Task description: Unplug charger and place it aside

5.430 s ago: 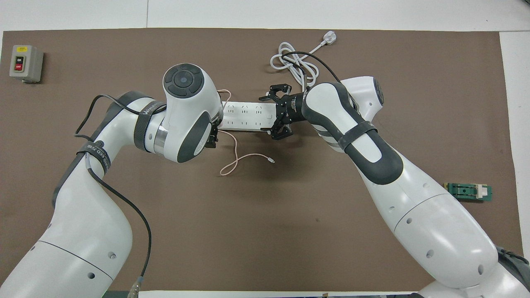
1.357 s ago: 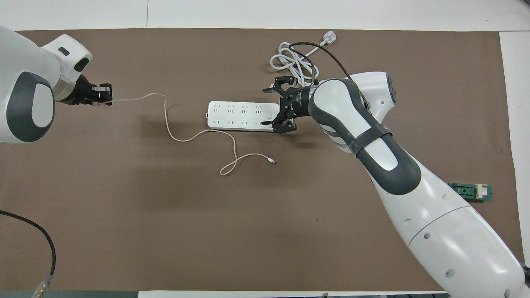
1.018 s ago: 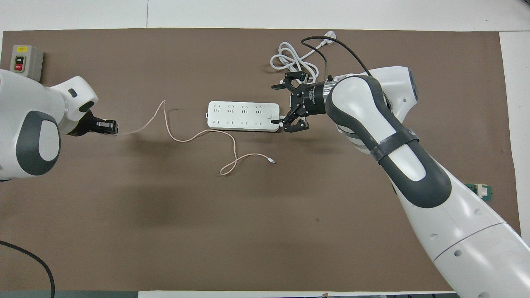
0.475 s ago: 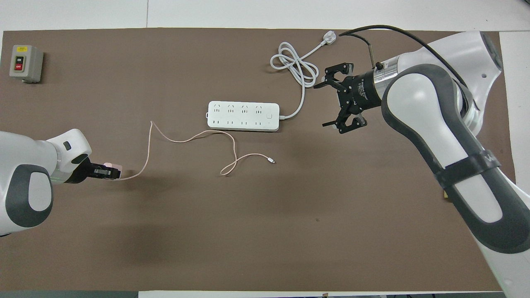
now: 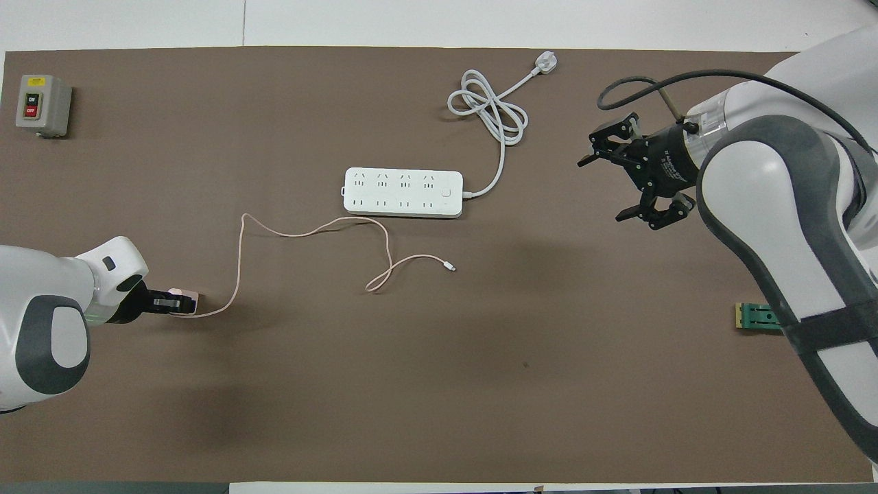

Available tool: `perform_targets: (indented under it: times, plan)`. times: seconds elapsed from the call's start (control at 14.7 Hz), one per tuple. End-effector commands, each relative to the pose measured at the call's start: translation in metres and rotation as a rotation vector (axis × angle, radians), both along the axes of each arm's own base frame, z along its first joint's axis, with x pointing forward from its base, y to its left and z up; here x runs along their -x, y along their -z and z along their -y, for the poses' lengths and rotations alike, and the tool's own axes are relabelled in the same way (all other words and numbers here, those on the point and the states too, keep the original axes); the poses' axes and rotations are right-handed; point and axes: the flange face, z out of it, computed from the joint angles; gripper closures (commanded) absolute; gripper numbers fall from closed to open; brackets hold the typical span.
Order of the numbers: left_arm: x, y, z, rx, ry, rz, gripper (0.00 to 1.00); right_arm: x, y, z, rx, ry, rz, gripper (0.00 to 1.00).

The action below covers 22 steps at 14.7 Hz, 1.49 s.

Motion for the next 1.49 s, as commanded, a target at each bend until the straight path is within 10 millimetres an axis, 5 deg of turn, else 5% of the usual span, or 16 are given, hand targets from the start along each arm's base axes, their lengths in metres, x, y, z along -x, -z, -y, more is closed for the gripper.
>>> perform_targets:
  times: [0.0,0.14,0.27,0.41,0.75,1.09,1.43]
  plan:
    - [0.010,0.005,-0.020,-0.006,-0.040,0.040,0.90,0.014,-0.015,0.026,0.084,-0.211,0.071,0.00]
    - [0.011,0.005,-0.035,-0.008,-0.063,0.042,0.26,0.017,-0.026,0.043,0.147,-0.374,0.133,0.00]
    - [0.013,0.004,-0.054,-0.009,-0.055,0.051,0.00,0.020,-0.038,0.059,0.213,-0.514,0.181,0.00]
    - [0.015,0.002,-0.071,-0.012,-0.069,0.055,0.00,0.023,-0.050,0.078,0.274,-0.650,0.218,0.00]
    - [-0.024,-0.036,-0.081,-0.007,-0.066,0.081,0.00,0.039,-0.094,0.098,0.381,-0.856,0.284,0.00]
    - [-0.061,-0.107,-0.091,-0.036,-0.084,0.125,0.00,0.069,-0.132,0.123,0.387,-0.933,0.290,0.00]
    - [-0.079,-0.172,-0.090,-0.106,-0.129,0.113,0.00,0.093,-0.143,0.125,0.334,-0.918,0.223,0.00]
